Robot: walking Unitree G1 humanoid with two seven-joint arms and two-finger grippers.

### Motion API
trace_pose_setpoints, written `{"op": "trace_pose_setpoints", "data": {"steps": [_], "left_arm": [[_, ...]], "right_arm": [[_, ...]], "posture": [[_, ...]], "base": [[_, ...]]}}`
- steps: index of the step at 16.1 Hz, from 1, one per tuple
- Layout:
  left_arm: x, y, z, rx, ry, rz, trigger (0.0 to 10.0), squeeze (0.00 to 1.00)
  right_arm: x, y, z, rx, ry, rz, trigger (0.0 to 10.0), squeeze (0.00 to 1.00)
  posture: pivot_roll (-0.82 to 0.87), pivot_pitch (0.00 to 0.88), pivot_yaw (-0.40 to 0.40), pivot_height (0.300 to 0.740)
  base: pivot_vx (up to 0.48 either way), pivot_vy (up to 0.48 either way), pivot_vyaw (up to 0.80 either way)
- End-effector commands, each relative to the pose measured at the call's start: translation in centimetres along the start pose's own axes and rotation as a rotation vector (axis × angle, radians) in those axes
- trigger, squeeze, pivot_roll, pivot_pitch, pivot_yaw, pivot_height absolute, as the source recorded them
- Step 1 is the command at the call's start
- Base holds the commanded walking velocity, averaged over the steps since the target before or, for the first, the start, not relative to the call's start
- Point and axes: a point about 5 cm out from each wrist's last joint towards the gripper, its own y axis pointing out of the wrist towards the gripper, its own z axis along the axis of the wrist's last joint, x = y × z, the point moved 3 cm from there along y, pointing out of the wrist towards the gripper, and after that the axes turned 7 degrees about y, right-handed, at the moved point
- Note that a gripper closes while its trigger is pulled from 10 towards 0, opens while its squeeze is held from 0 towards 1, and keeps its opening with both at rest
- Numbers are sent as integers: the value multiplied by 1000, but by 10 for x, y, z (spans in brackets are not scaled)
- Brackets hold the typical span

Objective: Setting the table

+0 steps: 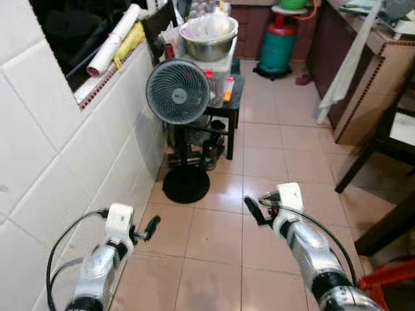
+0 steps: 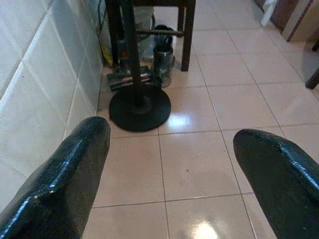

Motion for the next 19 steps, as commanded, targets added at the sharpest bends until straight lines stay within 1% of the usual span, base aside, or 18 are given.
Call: {"op": "trace_pose_setpoints", "data": {"steps": [1,2,3,5,6,7,8,9,11,12,13,14,15,16,17,19], "left_arm": [[-2,-2,5,45,-5,18,10000,0],[-2,-11,-3,41,-37,48,10000,0],[-1,-17,-6,49,-4,47,10000,0],[0,-30,-13,51,-12,61,10000,0],[-1,-35,-14,61,-22,86,10000,0],[-1,-44,-14,78,-27,120,10000,0],[-1,-46,-13,82,-26,123,10000,0],[0,-54,-9,102,-19,120,10000,0],[0,-61,-5,117,-18,112,10000,0],[3,-64,2,132,-15,84,10000,0],[6,-64,10,152,5,62,10000,0],[2,-63,17,173,4,64,10000,0],[-4,-64,21,177,-6,89,10000,0],[-5,-65,23,173,-13,92,10000,0],[-1,-66,25,185,4,80,10000,0],[2,-68,30,210,-38,102,10000,0]], "right_arm": [[1,-4,5,34,5,8,10000,0],[8,-16,0,50,52,-19,10000,0],[13,-24,-3,61,76,-43,10000,0],[16,-40,-7,73,65,-50,10000,0],[17,-49,-8,75,53,-47,10000,0],[14,-61,-8,77,30,-39,10000,0],[13,-63,-8,77,31,-39,10000,0],[5,-72,-8,74,43,-22,10000,0],[-5,-76,-10,69,52,-3,10000,0],[-15,-78,-6,76,40,23,10000,0],[-21,-80,-2,88,42,36,10000,0],[-28,-79,2,102,40,52,10000,0],[-31,-79,6,110,20,46,10000,0],[-33,-83,12,130,16,40,10000,0],[-33,-86,16,150,10,36,10000,0],[-29,-92,18,161,-2,13,10000,0]], "posture": [[-30,0,52,740],[-30,0,55,740],[-29,0,57,740],[-34,0,64,740],[-46,0,77,740],[-47,0,81,740],[-47,0,83,740],[-46,0,84,740],[-31,0,69,740],[-25,0,61,740],[14,0,44,740],[10,0,44,740],[-1,0,42,740],[-2,0,48,740],[0,0,52,740],[-13,0,71,740]], "base": [[0,0,0],[0,0,0],[0,0,0],[0,0,0],[0,0,0],[0,0,0],[0,0,0],[0,0,0],[0,0,0],[0,0,0],[0,0,0],[0,0,0],[0,0,0],[0,0,0],[0,0,0],[0,0,0]]}}
